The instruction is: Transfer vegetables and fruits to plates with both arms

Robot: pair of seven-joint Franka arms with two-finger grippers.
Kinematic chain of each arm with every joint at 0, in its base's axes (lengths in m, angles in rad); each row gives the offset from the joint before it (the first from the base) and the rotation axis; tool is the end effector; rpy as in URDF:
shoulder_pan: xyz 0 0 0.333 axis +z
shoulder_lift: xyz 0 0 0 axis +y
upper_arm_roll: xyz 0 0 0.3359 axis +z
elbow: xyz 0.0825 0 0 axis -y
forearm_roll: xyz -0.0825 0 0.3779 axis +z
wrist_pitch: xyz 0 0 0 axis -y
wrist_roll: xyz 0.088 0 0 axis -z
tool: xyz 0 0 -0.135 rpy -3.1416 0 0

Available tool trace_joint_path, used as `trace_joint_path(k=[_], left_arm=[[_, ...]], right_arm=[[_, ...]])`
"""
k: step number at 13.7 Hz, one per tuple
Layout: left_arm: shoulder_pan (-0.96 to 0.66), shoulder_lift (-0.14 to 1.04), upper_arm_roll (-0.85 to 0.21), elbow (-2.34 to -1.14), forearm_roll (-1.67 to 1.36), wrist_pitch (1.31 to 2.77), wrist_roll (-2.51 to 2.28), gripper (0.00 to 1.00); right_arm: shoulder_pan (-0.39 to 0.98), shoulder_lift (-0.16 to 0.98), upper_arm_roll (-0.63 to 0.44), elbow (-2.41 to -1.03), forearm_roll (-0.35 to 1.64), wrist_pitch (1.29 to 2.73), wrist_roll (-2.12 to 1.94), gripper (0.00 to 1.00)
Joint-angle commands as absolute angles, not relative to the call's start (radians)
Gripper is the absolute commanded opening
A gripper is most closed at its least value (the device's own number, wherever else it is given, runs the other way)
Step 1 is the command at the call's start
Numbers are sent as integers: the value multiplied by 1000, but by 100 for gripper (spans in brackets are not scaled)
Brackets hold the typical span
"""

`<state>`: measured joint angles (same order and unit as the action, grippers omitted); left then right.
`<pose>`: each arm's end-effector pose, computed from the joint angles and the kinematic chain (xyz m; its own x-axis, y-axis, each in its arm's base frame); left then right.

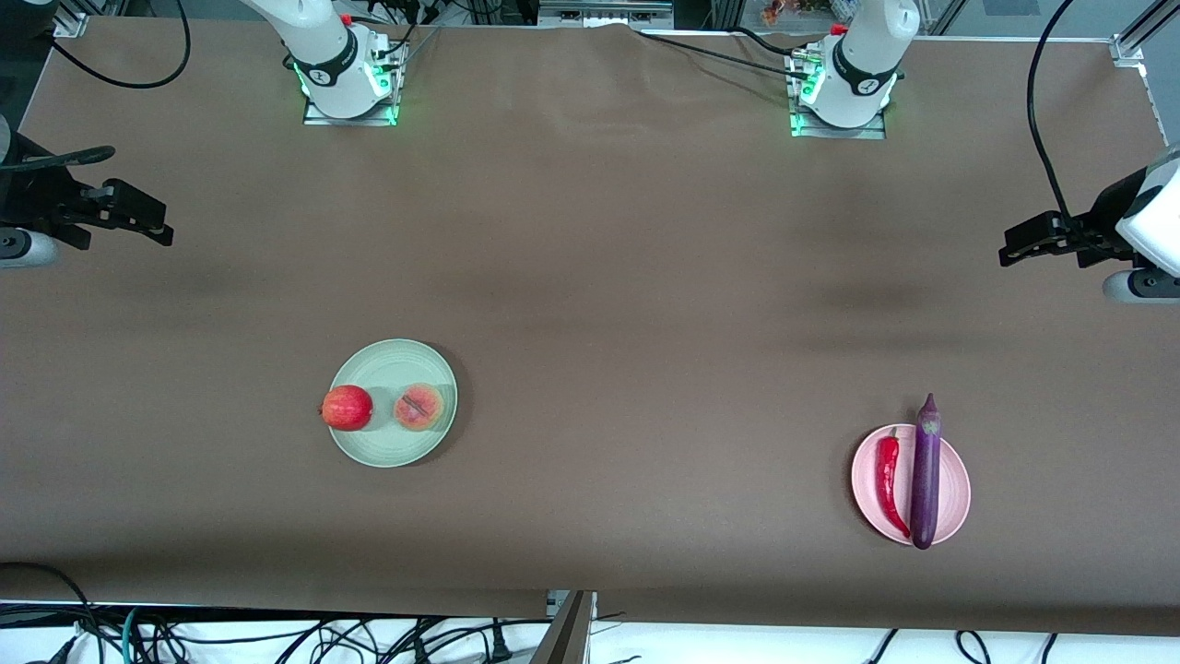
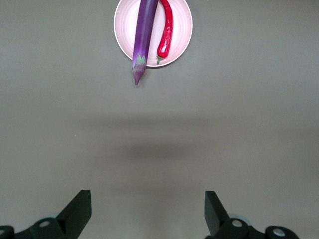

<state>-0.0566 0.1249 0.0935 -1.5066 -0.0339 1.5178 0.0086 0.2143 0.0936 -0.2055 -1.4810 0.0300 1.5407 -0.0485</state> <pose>0.5778 0.0134 0.5716 0.9933 0.0269 -0.1127 0.0297 -0.9993 0.0232 0.5745 0.0149 0.6039 0.9978 0.0584 -0.0314 0.0581 -0.9982 -0.0125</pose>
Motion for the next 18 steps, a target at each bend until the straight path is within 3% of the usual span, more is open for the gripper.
trace_joint_path(k=[1,18], left_arm=[[-61,140,92,-1470,-14,1499,0,100],[-61,140,92,-1470,-20,1500,0,100]], right_arm=[[209,80,-204,-1479,37,1531,-60,100],[209,78,-199,-1479,20,1546,-58,100]])
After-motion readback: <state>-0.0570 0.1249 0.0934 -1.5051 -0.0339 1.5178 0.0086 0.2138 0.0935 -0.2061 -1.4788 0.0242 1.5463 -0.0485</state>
